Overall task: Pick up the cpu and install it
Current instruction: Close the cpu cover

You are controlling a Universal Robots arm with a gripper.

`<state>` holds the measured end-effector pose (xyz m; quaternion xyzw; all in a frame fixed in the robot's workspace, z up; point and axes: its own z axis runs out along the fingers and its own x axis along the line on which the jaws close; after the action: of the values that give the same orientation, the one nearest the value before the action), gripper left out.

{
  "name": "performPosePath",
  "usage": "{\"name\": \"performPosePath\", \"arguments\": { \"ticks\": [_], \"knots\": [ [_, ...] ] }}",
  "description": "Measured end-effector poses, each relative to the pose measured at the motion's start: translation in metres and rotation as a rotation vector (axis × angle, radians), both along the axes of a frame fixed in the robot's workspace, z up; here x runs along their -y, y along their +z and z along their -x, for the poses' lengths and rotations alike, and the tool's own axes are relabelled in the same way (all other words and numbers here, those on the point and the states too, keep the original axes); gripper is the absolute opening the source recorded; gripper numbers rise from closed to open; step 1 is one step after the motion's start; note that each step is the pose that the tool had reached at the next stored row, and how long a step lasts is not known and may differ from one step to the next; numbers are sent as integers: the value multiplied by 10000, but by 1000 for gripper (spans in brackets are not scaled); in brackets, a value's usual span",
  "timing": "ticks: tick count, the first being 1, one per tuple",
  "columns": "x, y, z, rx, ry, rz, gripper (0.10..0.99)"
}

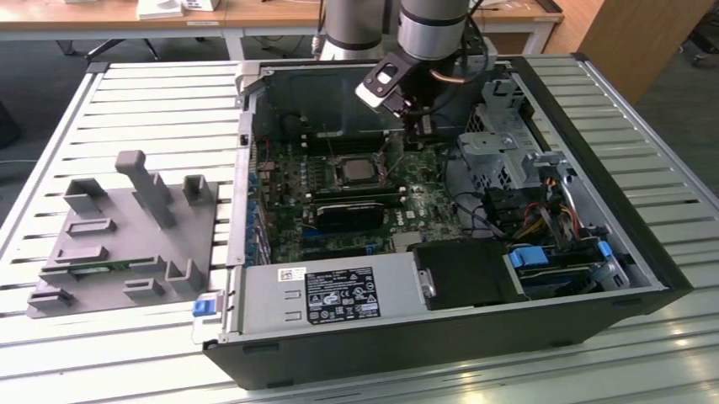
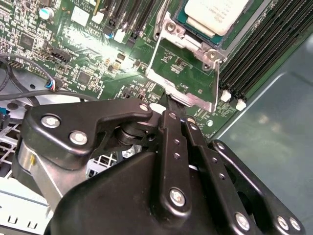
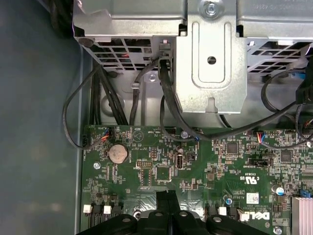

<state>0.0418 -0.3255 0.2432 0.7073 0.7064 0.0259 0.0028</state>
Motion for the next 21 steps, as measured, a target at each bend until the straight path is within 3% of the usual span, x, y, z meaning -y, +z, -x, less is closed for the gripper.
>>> {"name": "performPosePath", "arguments": {
  "ticks": [21],
  "knots": [
    [0, -2, 92, 0, 1, 0, 106]
  ]
}}
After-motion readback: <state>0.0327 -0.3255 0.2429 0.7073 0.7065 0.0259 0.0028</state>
